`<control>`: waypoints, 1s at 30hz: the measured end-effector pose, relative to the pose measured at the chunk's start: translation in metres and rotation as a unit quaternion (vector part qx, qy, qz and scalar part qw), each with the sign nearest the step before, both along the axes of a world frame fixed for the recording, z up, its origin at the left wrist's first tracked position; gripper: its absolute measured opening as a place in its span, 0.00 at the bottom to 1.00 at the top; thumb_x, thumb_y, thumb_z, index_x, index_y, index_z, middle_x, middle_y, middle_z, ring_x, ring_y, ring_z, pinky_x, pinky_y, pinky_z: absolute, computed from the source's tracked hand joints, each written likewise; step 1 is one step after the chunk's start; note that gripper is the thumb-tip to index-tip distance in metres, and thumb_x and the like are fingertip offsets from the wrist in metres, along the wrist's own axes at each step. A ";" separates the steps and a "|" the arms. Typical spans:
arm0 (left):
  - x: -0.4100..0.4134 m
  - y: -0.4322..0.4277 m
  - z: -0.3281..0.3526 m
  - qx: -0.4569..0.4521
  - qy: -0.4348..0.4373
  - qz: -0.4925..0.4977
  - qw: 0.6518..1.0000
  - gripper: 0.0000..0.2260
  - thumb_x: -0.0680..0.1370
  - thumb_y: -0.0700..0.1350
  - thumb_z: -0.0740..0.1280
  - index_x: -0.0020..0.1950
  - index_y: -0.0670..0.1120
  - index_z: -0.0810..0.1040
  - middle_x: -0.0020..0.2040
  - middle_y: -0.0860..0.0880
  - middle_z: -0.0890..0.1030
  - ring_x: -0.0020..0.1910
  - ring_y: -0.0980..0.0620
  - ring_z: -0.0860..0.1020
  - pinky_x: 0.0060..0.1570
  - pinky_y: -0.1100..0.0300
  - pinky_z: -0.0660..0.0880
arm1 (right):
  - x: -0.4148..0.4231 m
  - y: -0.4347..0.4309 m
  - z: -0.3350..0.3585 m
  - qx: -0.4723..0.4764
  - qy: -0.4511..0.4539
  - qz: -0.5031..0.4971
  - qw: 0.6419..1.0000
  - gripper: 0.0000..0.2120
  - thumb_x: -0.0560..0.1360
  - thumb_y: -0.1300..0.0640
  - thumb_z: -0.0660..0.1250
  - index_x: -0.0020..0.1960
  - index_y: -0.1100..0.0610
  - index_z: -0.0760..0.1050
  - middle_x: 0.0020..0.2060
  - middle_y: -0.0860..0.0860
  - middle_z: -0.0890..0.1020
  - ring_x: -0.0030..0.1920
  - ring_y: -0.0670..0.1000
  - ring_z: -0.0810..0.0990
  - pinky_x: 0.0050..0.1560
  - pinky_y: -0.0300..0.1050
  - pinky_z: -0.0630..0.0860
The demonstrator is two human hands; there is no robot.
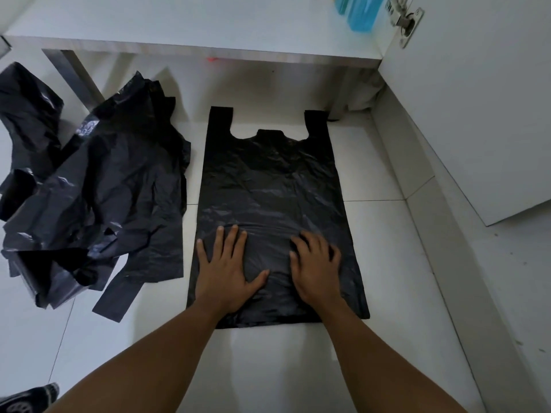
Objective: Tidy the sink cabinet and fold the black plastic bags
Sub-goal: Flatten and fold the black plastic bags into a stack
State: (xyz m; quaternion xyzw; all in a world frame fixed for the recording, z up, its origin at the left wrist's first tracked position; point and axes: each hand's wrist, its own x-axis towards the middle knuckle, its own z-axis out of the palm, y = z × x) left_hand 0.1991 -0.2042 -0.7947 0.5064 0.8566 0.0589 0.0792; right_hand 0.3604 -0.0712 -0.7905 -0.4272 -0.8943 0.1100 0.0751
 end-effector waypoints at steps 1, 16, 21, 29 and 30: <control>0.000 0.000 0.001 0.000 -0.002 0.001 1.000 0.45 0.75 0.77 0.45 0.82 0.47 0.54 0.83 0.48 0.51 0.82 0.45 0.43 0.75 0.32 0.43 | 0.010 0.006 0.000 0.001 0.001 -0.031 1.000 0.19 0.81 0.45 0.51 0.67 0.47 0.71 0.69 0.49 0.71 0.70 0.51 0.67 0.69 0.61 0.59; -0.008 0.021 0.034 -0.007 -0.057 0.054 0.997 0.41 0.71 0.79 0.48 0.72 0.53 0.67 0.74 0.51 0.66 0.78 0.46 0.57 0.74 0.31 0.43 | 0.022 0.080 0.021 -0.008 0.065 -0.224 0.972 0.14 0.82 0.54 0.55 0.64 0.50 0.75 0.64 0.52 0.74 0.64 0.55 0.68 0.64 0.56 0.60; -0.032 0.062 0.050 0.047 -0.052 0.132 0.989 0.30 0.76 0.73 0.51 0.58 0.49 0.70 0.60 0.47 0.73 0.66 0.42 0.68 0.73 0.30 0.48 | -0.026 0.107 0.035 -0.017 0.057 -0.149 0.987 0.14 0.82 0.52 0.55 0.62 0.50 0.76 0.62 0.52 0.74 0.63 0.55 0.68 0.64 0.57 0.60; -0.108 0.131 0.028 0.084 -0.009 0.054 0.995 0.31 0.79 0.62 0.59 0.77 0.46 0.64 0.79 0.43 0.61 0.80 0.40 0.53 0.75 0.33 0.44 | -0.119 0.133 0.040 -0.009 0.042 0.078 0.996 0.17 0.83 0.51 0.54 0.69 0.49 0.73 0.66 0.50 0.73 0.67 0.53 0.68 0.64 0.56 0.61; -0.111 0.134 0.021 0.068 -0.005 0.032 0.997 0.32 0.78 0.64 0.57 0.77 0.46 0.63 0.79 0.43 0.61 0.80 0.40 0.51 0.75 0.32 0.43 | -0.128 0.134 0.035 -0.006 0.025 0.103 0.994 0.17 0.83 0.51 0.54 0.68 0.49 0.73 0.65 0.50 0.73 0.66 0.53 0.68 0.63 0.55 0.61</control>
